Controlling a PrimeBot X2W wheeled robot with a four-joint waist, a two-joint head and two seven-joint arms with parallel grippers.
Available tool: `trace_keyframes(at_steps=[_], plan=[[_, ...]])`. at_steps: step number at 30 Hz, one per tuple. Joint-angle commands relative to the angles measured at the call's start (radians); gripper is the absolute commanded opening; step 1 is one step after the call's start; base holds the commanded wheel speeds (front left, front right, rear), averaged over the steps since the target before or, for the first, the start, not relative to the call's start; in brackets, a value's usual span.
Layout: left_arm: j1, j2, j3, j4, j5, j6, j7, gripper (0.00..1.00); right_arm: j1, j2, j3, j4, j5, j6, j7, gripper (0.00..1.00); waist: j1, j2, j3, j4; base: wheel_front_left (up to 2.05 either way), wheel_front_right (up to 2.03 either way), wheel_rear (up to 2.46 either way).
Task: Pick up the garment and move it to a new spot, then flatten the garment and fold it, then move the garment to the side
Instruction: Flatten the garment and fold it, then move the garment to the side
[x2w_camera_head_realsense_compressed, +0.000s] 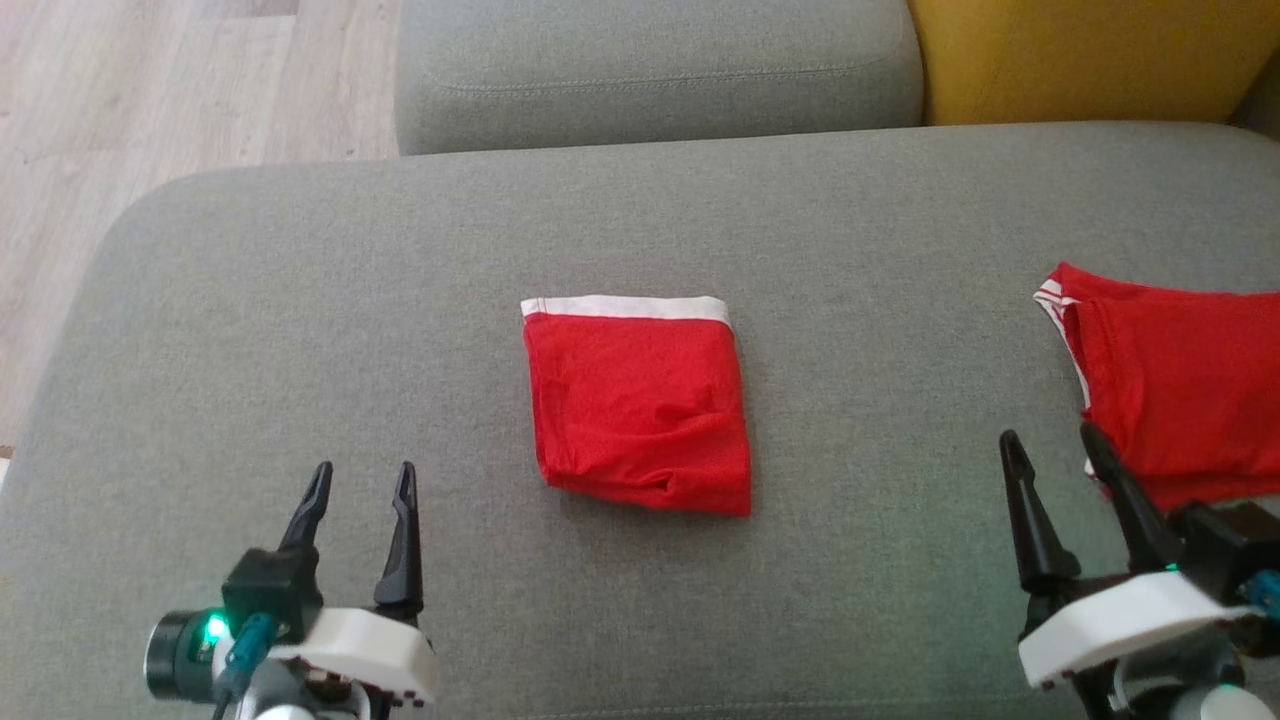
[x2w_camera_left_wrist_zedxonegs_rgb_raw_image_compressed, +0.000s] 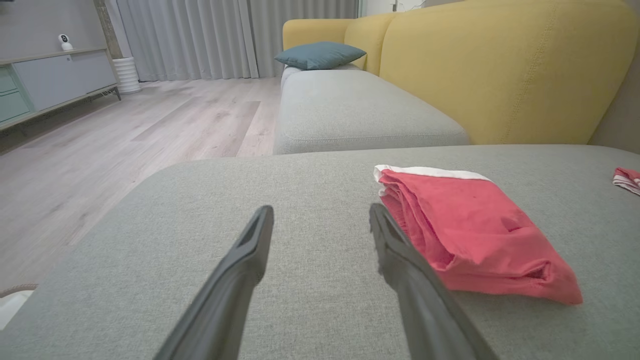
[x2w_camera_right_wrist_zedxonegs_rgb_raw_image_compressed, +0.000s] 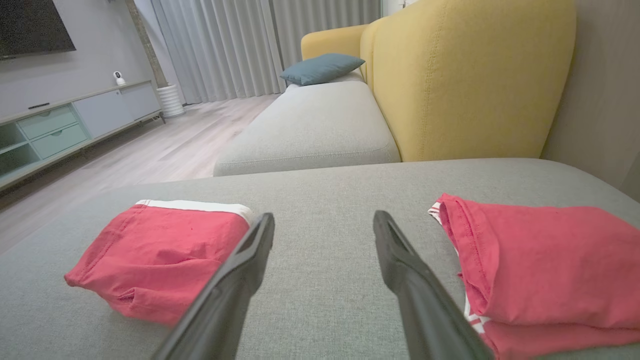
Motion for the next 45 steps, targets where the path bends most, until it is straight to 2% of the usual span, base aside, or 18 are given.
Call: trace_keyframes(at_steps=[1, 19, 29, 36, 45], plan=[[-0.029, 0.015, 0.03, -0.039, 0.003, 0.006, -0.004, 1.0, -0.012, -0.006, 0.018, -0.041, -0.01, -0.001, 0.002, 1.0, 0.0001, -0.0001, 0.0, 0.0, 0.0, 0.0, 0.0], [-0.049, 0.027, 0.018, -0.047, 0.01, 0.021, -0.006, 1.0, -0.019, 0.0, 0.009, -0.05, -0.023, -0.001, 0.014, 1.0, 0.0001, -0.0001, 0.01, 0.004, 0.0, 0.0, 0.0], [-0.098, 0.029, 0.006, -0.055, 0.015, 0.014, -0.013, 1.0, -0.063, -0.008, 0.025, -0.011, -0.008, -0.001, 0.034, 1.0, 0.0001, -0.0001, 0.057, 0.033, 0.0, 0.0, 0.0], [-0.176, 0.014, -0.013, -0.054, 0.021, -0.001, -0.031, 1.0, -0.206, -0.007, 0.115, 0.142, 0.035, -0.001, 0.055, 1.0, 0.0001, -0.0001, 0.138, 0.092, 0.0, 0.0, 0.0], [-0.258, -0.024, -0.032, -0.022, 0.024, -0.016, -0.058, 1.0, -0.431, 0.019, 0.223, 0.444, 0.082, -0.001, 0.096, 1.0, 0.0001, -0.0001, 0.213, 0.172, 0.0, 0.0, 0.0]])
